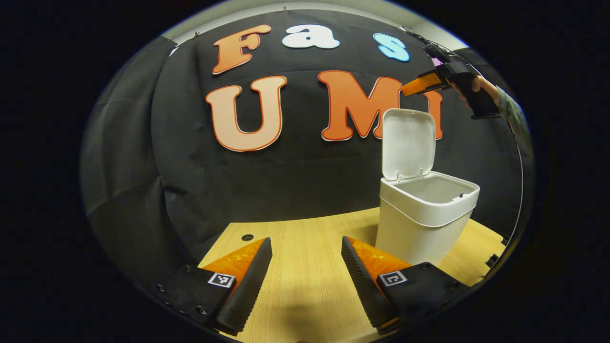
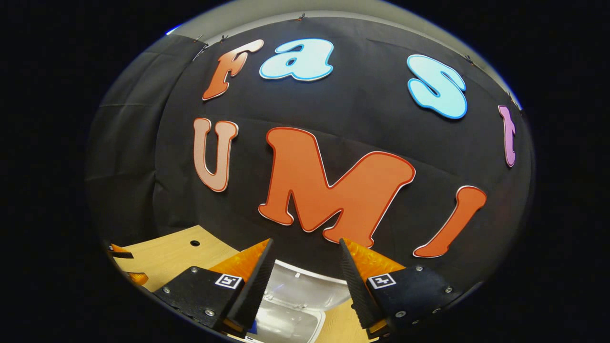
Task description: Press the lid of the desktop garbage bin to open it, pick up the crumpled paper on the desktop and throw it into the bin, then pick up the pop can on the desktop and drop it into the bin, and finally close the garbage bin lid.
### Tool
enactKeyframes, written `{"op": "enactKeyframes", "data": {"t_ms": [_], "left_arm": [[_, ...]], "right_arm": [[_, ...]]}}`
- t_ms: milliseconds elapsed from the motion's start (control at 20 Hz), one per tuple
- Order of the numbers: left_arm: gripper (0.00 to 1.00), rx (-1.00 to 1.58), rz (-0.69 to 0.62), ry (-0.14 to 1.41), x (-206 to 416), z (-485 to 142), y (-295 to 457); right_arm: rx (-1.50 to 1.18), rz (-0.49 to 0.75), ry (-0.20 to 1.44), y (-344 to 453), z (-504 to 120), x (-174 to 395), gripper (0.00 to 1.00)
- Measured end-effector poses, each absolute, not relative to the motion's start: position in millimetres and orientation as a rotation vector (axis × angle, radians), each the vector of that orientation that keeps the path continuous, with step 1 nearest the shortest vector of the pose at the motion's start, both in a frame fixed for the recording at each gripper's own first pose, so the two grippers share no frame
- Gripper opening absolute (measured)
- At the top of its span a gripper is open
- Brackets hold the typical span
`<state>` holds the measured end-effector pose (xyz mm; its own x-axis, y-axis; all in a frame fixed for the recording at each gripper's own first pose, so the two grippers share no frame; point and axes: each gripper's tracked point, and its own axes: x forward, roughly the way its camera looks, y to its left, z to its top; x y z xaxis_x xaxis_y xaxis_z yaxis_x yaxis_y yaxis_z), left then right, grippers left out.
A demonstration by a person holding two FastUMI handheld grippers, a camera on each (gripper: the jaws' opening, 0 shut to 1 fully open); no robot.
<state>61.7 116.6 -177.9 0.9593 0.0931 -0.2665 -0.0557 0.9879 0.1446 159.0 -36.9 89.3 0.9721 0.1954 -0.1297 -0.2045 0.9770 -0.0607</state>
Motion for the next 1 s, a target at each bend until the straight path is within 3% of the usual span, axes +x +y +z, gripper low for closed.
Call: {"op": "enactKeyframes", "data": {"t_ms": [450,650,1000], "left_arm": [[0.91,0.11,0.157,0.291,50,-186,148],[0.94,0.101,0.162,0.304,50,-191,154],[0.91,0.103,0.118,0.306,52,-189,147]], "right_arm": [[-0.035,0.166,0.272,-41,40,201,0.81],[0.0,0.196,0.303,-30,29,190,0.81],[-0.013,0.245,0.359,-17,-3,154,0.81]]}}
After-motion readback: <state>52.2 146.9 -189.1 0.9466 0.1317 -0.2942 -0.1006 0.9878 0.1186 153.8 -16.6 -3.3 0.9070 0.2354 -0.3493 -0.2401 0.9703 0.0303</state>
